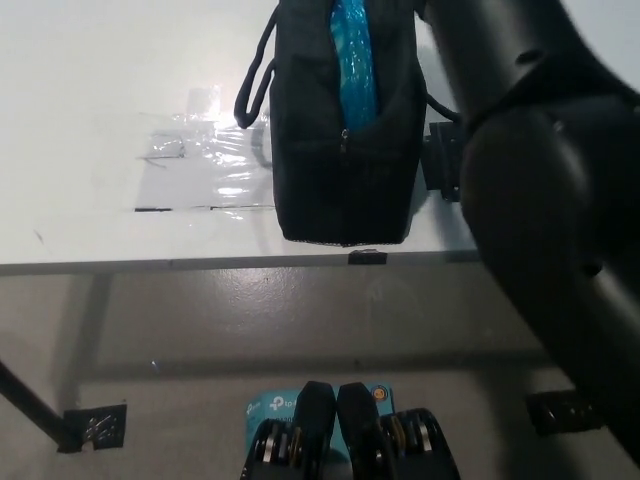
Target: The robot uses its right hand to pick up a stack of plates kept in the middle of the desk and put it inside a bag kept next to it
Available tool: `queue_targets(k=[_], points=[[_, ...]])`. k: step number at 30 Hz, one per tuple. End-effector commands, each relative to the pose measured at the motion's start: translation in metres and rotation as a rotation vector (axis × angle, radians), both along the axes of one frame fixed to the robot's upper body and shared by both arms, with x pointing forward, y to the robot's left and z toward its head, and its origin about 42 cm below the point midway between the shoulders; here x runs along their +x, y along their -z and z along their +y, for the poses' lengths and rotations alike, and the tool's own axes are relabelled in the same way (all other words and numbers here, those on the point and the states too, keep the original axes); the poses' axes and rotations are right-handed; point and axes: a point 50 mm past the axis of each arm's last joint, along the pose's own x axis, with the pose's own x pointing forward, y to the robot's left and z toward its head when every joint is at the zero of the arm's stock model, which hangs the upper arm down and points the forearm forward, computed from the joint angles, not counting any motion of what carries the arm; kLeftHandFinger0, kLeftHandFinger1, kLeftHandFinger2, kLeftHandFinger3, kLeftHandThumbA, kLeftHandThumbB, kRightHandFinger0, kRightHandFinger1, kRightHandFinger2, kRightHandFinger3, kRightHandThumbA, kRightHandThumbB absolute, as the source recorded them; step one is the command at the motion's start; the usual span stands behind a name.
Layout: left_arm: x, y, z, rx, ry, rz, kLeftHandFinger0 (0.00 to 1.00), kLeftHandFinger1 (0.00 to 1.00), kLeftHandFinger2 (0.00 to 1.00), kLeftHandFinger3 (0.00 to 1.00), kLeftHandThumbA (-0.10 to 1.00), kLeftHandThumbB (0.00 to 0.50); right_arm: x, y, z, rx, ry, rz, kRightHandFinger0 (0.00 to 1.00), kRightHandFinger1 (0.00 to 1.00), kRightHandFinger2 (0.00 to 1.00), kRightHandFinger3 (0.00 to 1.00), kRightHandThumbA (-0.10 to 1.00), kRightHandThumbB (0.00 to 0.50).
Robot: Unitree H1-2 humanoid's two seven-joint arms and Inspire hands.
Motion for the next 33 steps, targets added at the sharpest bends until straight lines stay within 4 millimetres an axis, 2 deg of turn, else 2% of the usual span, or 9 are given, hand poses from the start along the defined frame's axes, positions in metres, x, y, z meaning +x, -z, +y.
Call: queue_targets(k=[1, 3, 6, 7, 10, 11, 16, 27, 33], points=[[-0.014, -0.006, 0.015, 0.056, 0.027, -0.022, 0.00, 0.07, 0.23, 0.26, -0.10, 0.500, -0.064, -0.031, -0.042, 0.173, -0.052, -0.314, 1.00, 1.00, 1.00, 1.00, 0.51, 0.309], [-0.014, -0.008, 0.014, 0.067, 0.040, -0.024, 0.00, 0.08, 0.24, 0.26, -0.10, 0.500, -0.084, 0.003, -0.055, 0.212, -0.084, -0.367, 0.96, 1.00, 1.00, 1.00, 0.50, 0.302], [-0.014, -0.008, 0.014, 0.068, 0.042, -0.025, 0.00, 0.08, 0.24, 0.26, -0.10, 0.500, -0.087, 0.006, -0.056, 0.211, -0.089, -0.372, 0.90, 1.00, 1.00, 1.00, 0.50, 0.297], [-0.011, -0.004, 0.014, 0.053, 0.031, -0.025, 0.00, 0.07, 0.23, 0.26, -0.10, 0.500, -0.124, 0.074, -0.083, 0.287, -0.160, -0.409, 1.00, 1.00, 1.00, 1.00, 0.54, 0.264], [-0.010, -0.004, 0.014, 0.041, 0.029, -0.029, 0.00, 0.04, 0.20, 0.23, -0.10, 0.500, -0.151, 0.123, -0.103, 0.352, -0.220, -0.412, 1.00, 1.00, 1.00, 1.00, 0.56, 0.259], [-0.008, -0.009, 0.015, 0.049, 0.041, -0.036, 0.00, 0.03, 0.19, 0.24, -0.10, 0.500, -0.172, 0.175, -0.121, 0.354, -0.246, -0.412, 1.00, 1.00, 1.00, 1.00, 0.59, 0.262], [-0.008, -0.008, 0.016, 0.054, 0.032, -0.028, 0.00, 0.03, 0.20, 0.25, -0.10, 0.500, -0.207, 0.243, -0.139, 0.411, -0.288, -0.332, 1.00, 1.00, 1.00, 1.00, 0.52, 0.244], [-0.003, -0.019, 0.027, 0.069, 0.035, -0.066, 0.00, 0.06, 0.22, 0.29, -0.10, 0.500, -0.259, 0.327, -0.162, 0.340, -0.312, -0.209, 1.00, 1.00, 1.00, 1.00, 0.57, 0.209], [-0.004, -0.018, 0.033, 0.071, 0.019, -0.055, 0.00, 0.06, 0.22, 0.28, -0.10, 0.500, -0.282, 0.340, -0.171, 0.317, -0.299, -0.175, 1.00, 1.00, 1.00, 1.00, 0.55, 0.193]])
